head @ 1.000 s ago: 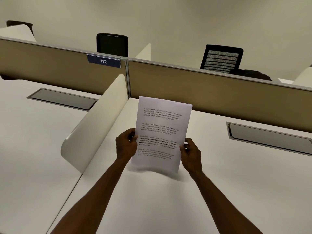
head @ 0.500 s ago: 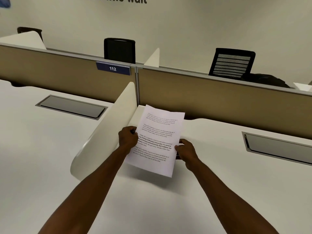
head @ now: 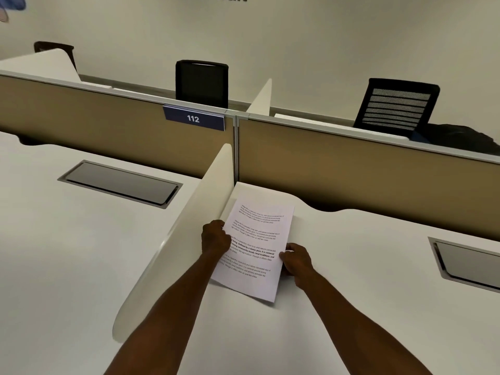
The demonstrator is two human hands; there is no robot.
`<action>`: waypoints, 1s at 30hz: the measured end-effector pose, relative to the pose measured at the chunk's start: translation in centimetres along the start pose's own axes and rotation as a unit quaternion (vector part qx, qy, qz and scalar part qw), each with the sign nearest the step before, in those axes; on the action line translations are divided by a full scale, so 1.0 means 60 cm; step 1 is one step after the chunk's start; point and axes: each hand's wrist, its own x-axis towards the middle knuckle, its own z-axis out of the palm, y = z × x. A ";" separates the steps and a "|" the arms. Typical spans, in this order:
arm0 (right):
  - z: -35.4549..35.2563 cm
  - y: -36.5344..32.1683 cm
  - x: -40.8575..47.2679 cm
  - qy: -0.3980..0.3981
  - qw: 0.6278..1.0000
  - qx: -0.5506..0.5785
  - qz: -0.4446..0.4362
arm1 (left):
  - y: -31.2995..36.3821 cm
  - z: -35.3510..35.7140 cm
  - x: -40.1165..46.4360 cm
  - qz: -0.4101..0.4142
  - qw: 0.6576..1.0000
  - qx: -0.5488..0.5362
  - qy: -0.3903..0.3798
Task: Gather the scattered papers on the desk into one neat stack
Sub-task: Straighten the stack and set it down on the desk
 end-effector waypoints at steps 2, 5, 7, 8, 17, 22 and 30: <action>0.009 -0.014 0.009 0.012 1.000 -0.005 0.001 | 0.003 0.005 0.019 0.006 1.000 0.004 0.006; 0.018 -0.033 0.026 0.030 0.999 -0.025 -0.004 | 0.010 0.013 0.048 0.009 1.000 0.005 0.009; 0.021 -0.038 0.047 0.040 0.998 -0.038 -0.016 | 0.017 0.020 0.064 0.008 1.000 0.009 0.011; 0.023 -0.039 0.059 0.043 0.998 -0.047 -0.024 | 0.020 0.024 0.071 0.008 1.000 0.014 0.013; 0.034 -0.069 0.068 0.142 0.987 -0.057 -0.057 | 0.024 0.090 0.097 -0.007 0.995 0.090 0.034; 0.047 -0.079 0.071 0.175 0.982 -0.042 -0.058 | 0.034 0.107 0.106 -0.015 0.994 0.100 0.049; 0.058 -0.081 0.080 0.189 0.974 -0.101 -0.075 | 0.026 0.107 0.112 0.004 0.994 0.110 0.021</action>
